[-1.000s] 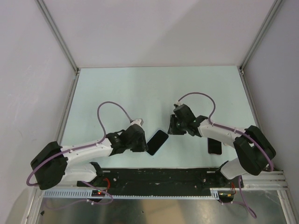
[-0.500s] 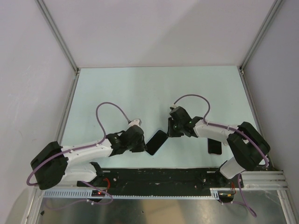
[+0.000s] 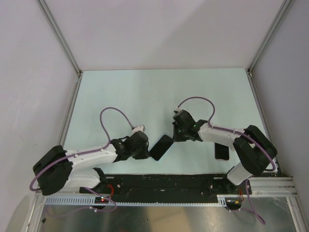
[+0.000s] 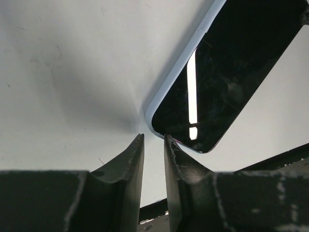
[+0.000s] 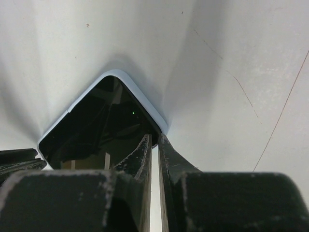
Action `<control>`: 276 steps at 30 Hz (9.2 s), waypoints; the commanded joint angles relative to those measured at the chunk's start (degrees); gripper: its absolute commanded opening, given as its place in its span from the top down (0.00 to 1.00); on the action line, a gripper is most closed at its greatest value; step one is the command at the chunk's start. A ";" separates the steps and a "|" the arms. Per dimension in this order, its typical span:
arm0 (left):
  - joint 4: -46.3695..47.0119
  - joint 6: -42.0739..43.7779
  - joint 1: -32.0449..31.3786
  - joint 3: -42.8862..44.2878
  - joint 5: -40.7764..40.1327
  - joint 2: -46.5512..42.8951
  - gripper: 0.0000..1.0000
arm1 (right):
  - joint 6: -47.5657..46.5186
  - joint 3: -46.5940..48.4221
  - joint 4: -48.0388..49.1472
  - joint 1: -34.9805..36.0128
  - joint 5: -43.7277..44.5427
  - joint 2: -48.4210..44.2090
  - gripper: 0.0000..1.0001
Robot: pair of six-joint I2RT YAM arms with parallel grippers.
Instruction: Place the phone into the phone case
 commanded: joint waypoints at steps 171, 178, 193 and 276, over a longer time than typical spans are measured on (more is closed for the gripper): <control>4.40 7.93 6.12 9.64 0.64 18.95 0.72 | 6.18 -9.92 -3.34 9.12 2.78 -4.52 0.91; 3.75 8.81 6.18 11.27 -0.21 22.31 0.72 | 5.90 -8.62 -0.78 7.90 1.12 -1.37 0.81; 1.79 12.81 9.79 21.15 -0.22 28.90 0.73 | 9.31 -8.70 4.84 11.59 -6.26 -1.83 0.81; -23.54 -5.99 -3.49 41.19 -18.61 31.57 0.00 | 6.05 -12.76 0.19 3.79 6.90 -25.09 0.87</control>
